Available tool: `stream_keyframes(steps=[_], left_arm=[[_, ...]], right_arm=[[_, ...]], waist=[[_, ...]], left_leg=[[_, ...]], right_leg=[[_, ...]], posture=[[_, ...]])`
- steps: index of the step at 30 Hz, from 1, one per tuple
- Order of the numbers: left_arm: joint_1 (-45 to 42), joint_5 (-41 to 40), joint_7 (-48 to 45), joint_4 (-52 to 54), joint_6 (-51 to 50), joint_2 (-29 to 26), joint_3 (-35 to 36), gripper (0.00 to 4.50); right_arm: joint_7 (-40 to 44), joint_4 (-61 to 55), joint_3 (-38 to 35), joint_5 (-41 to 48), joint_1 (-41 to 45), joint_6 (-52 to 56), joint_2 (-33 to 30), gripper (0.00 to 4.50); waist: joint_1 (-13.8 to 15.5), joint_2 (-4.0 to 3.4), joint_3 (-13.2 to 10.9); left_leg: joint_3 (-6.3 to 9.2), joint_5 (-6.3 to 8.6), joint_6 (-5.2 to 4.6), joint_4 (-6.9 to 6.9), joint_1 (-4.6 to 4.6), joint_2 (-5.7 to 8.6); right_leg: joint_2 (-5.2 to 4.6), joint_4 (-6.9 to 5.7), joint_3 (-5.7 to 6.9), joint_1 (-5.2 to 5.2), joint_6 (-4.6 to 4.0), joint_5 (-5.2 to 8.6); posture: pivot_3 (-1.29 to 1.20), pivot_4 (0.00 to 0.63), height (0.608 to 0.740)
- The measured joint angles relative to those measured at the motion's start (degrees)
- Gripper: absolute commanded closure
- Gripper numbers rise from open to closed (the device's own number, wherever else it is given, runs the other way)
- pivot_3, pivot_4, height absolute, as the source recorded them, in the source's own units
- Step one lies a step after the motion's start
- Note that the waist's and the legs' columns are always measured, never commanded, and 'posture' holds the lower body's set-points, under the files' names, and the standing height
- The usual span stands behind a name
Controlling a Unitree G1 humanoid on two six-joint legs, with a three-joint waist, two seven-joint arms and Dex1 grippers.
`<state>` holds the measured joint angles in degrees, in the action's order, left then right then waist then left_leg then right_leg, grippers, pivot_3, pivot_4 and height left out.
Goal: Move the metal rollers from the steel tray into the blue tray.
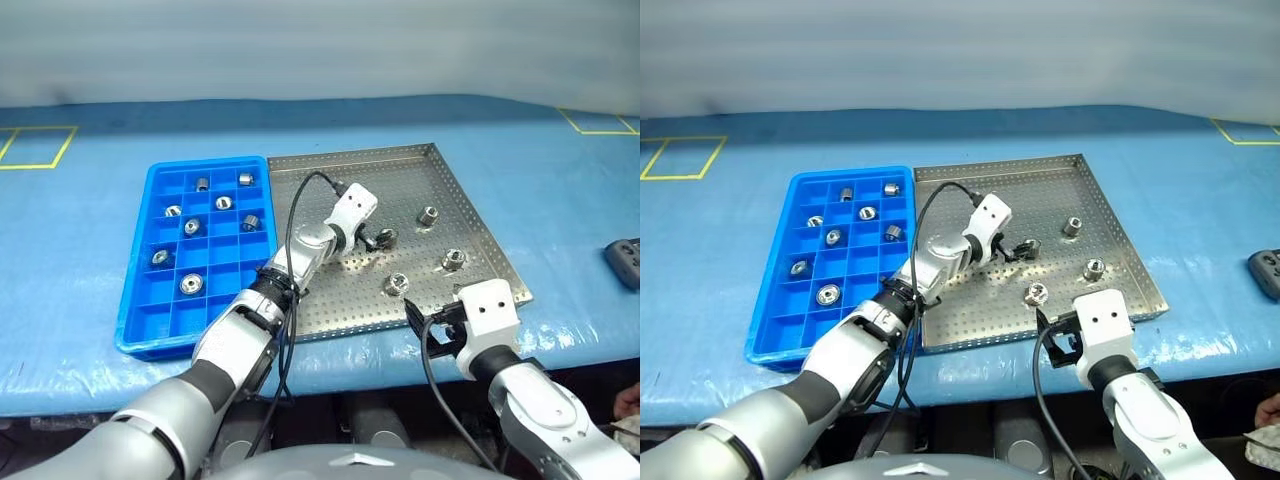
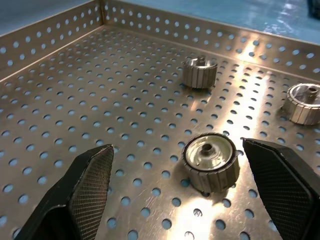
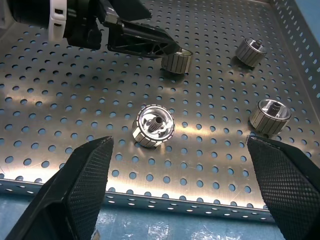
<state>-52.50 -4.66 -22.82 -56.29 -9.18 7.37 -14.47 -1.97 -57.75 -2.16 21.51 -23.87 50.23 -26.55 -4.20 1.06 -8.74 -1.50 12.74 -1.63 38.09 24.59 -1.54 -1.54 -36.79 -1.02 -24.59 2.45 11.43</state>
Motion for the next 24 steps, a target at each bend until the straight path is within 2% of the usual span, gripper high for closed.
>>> stream_keyframes(steps=[5,8,15,20,24], left_arm=[[-0.6,-0.9,-1.5,-3.0,2.4,0.1,1.7,0.02],[-0.4,-1.2,-5.0,0.8,1.2,0.1,1.0,0.02],[7.4,-3.0,-8.8,32.9,-8.9,-2.2,-0.7,0.02],[10.5,-5.3,-15.2,47.9,-23.5,-10.4,-2.9,0.02],[10.9,-7.1,-18.0,53.9,-30.5,-11.8,-4.9,0.02]], right_arm=[[-2.7,0.0,0.9,2.1,0.1,-1.3,-1.3,0.0],[-4.5,0.0,1.1,3.5,-0.5,-2.5,-2.9,0.0],[-8.0,0.0,1.9,6.5,-2.0,-4.1,-4.7,0.0],[-8.2,0.0,2.3,8.2,0.5,-3.2,-5.1,0.0],[-7.7,0.0,2.4,8.6,3.2,-1.1,-5.2,0.0]], waist=[[-0.2,0.0,0.0],[-0.4,0.0,0.0],[-1.4,-0.07,0.0],[-1.4,-0.09,0.0],[-0.5,-0.09,0.1]], left_leg=[[-0.04,0.01,-0.01,-0.02,0.02,0.01],[-0.07,0.01,-0.01,-0.03,0.05,0.01],[-0.24,0.01,-0.02,-0.11,-0.15,-0.15],[-0.19,-0.03,-0.05,-0.01,-0.25,-0.16],[-0.16,-0.02,-0.08,0.0,-0.17,-0.15]], right_leg=[[-0.02,0.03,-0.02,-0.01,0.01,0.0],[-0.03,0.02,-0.04,-0.04,0.0,0.0],[0.04,-0.05,-0.28,-0.02,0.01,0.0],[0.11,-0.18,-0.29,0.02,-0.01,-0.02],[-0.05,-0.05,-0.3,0.06,0.07,-0.04]], posture=[[-0.24,0.15,0.74],[-0.24,0.15,0.74],[-0.19,0.15,0.74],[-0.14,0.15,0.74],[-0.13,0.15,0.74]])
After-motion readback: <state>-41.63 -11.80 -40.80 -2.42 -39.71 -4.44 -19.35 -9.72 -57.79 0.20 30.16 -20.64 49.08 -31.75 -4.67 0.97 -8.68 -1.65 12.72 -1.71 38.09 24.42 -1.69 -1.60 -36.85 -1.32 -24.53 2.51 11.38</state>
